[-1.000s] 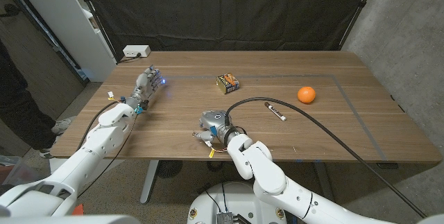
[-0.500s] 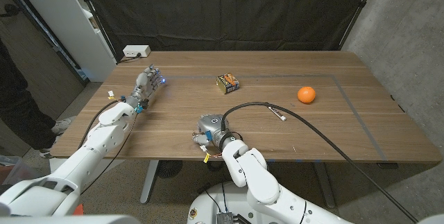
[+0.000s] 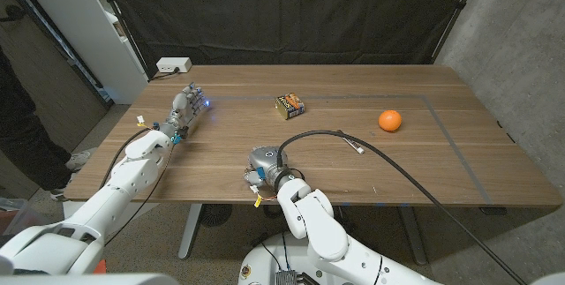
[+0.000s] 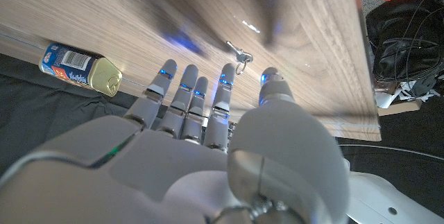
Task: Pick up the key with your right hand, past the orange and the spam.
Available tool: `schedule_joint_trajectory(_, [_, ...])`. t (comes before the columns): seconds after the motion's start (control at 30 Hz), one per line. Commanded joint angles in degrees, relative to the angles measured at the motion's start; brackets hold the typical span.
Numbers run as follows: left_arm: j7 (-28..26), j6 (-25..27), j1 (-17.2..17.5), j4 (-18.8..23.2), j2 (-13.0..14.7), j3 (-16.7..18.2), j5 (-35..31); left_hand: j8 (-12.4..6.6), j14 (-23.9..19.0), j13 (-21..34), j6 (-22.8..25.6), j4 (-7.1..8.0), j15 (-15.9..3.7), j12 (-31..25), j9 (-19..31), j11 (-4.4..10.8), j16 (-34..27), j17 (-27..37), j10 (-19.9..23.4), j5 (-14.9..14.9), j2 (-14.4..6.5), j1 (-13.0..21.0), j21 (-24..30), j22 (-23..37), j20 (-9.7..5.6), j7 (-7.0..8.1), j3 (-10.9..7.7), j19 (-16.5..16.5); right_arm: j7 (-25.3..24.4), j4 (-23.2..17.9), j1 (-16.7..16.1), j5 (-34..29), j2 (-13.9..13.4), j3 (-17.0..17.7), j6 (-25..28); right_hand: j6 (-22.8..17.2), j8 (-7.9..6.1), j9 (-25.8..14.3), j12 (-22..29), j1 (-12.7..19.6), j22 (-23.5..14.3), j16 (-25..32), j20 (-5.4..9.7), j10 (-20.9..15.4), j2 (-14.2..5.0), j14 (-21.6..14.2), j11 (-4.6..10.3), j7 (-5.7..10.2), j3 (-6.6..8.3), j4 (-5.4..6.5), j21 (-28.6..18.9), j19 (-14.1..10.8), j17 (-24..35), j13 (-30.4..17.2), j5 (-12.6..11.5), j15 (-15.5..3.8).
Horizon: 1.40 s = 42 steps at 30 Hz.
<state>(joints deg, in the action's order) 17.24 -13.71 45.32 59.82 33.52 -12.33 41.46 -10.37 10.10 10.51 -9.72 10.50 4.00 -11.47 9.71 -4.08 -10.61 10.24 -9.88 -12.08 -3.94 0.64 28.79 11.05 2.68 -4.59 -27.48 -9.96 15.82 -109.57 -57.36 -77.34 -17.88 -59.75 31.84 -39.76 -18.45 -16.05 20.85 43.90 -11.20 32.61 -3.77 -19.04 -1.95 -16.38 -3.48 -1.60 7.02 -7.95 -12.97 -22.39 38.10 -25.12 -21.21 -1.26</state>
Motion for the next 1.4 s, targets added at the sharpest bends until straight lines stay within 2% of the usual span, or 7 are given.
schedule_joint_trajectory(0.03, [1.0,-0.3,-1.1,-1.7,-0.5,-0.1,-0.3,-0.03,8.0,0.2,-5.2,-0.1,0.37,-0.1,0.3,-0.19,-0.2,0.1,-7.5,-0.4,-5.3,-0.3,-0.3,0.1,0.44,0.09,0.22,-6.2,-1.0,1.8,0.7,0.4,1.3,-0.6,1.1,-0.7,-0.48,-0.2,0.6,0.0,0.0,0.5,0.08,-0.7,0.39,-0.7,0.07,0.05,-0.27,-0.08,-0.3,-0.9,0.2,-0.3,-0.3,-0.1])
schedule_joint_trajectory(0.27, [0.9,-0.2,-1.1,-1.7,-0.4,-0.1,-0.5,-0.03,8.0,0.2,-5.2,-0.1,0.37,-0.1,0.3,-0.18,-0.1,0.1,-7.6,-0.4,-5.3,-0.3,-0.4,0.1,0.47,0.07,0.24,-6.2,-1.9,2.3,1.3,1.1,1.4,-0.9,1.2,-1.4,-0.86,-0.4,0.9,0.2,0.0,0.8,0.21,-1.2,0.43,-1.0,0.12,0.07,-0.51,-0.03,-0.4,-1.2,0.3,-0.3,-0.3,-0.21])
schedule_joint_trajectory(0.33, [0.9,-0.1,-1.0,-1.6,-0.4,-0.1,-0.5,-0.02,8.0,0.2,-5.2,-0.1,0.38,0.0,0.3,-0.04,-0.1,0.1,-7.7,-0.4,-5.3,-0.3,-0.4,0.1,0.52,0.07,0.25,-6.2,-2.4,2.4,1.3,1.5,1.5,-0.9,1.1,-3.7,-1.91,-0.6,1.3,0.2,0.0,1.3,0.23,-2.3,0.39,-1.7,0.01,0.09,-0.81,0.15,-0.5,-1.6,0.4,-0.4,-0.4,-0.5])
schedule_joint_trajectory(0.53, [0.8,0.0,-0.9,-1.5,-0.3,0.0,-0.5,-0.02,8.0,0.2,-5.3,-0.1,0.36,0.0,0.3,-0.24,-0.2,0.1,-7.7,-0.4,-5.3,-0.3,-0.4,0.1,0.45,0.04,0.28,-6.2,-2.9,2.3,1.7,2.5,1.4,-1.3,0.6,-4.7,-2.48,-0.9,1.9,0.1,0.0,1.8,0.16,-3.5,0.36,-2.5,0.27,0.05,-1.17,0.4,-0.7,-2.1,0.5,-0.5,-0.4,-0.79])
schedule_joint_trajectory(0.93, [1.0,-0.3,-0.9,-2.2,-0.5,0.2,-0.4,0.0,8.1,0.2,-5.4,-0.14,0.37,0.0,0.3,-0.22,-0.1,0.1,-7.9,-0.4,-5.3,-0.3,-0.5,0.1,0.43,0.04,0.3,-6.3,-3.3,3.7,3.4,3.5,2.1,-2.2,0.3,-4.2,-2.28,-0.9,2.1,0.0,0.0,2.1,0.09,-3.8,0.23,-2.6,0.37,-0.69,-1.57,0.64,-0.7,-2.3,0.5,-0.6,-0.4,-0.74])
schedule_joint_trajectory(1.23, [2.2,-1.1,-1.5,-3.4,-0.7,0.2,-0.4,-0.02,8.2,0.2,-5.4,-0.17,0.36,0.0,0.3,-0.29,-0.1,0.1,-7.9,-0.4,-5.3,-0.2,-0.6,0.1,0.46,0.02,0.32,-6.3,-7.1,7.7,4.7,3.8,3.6,-3.0,0.9,-4.1,-1.83,-0.4,2.7,2.9,0.0,2.4,0.38,-5.0,-0.26,-4.2,1.17,-0.22,-0.91,-0.49,-0.9,-3.2,0.0,-0.5,-0.9,-1.85])
schedule_joint_trajectory(1.4, [2.9,-1.4,-1.8,-4.3,-1.0,0.2,-0.3,-0.03,8.1,0.2,-5.3,-0.18,0.36,0.0,0.3,-0.53,-0.1,0.1,-7.9,-0.4,-5.2,-0.2,-0.6,0.1,0.5,0.04,0.34,-6.3,-13.7,11.5,4.8,5.5,4.8,-2.9,0.9,-7.2,-2.73,-0.1,3.8,2.4,-0.1,3.3,0.65,-8.0,0.68,-7.5,2.01,0.48,-2.04,0.04,-1.5,-4.9,-0.6,-0.2,-0.8,-2.92])
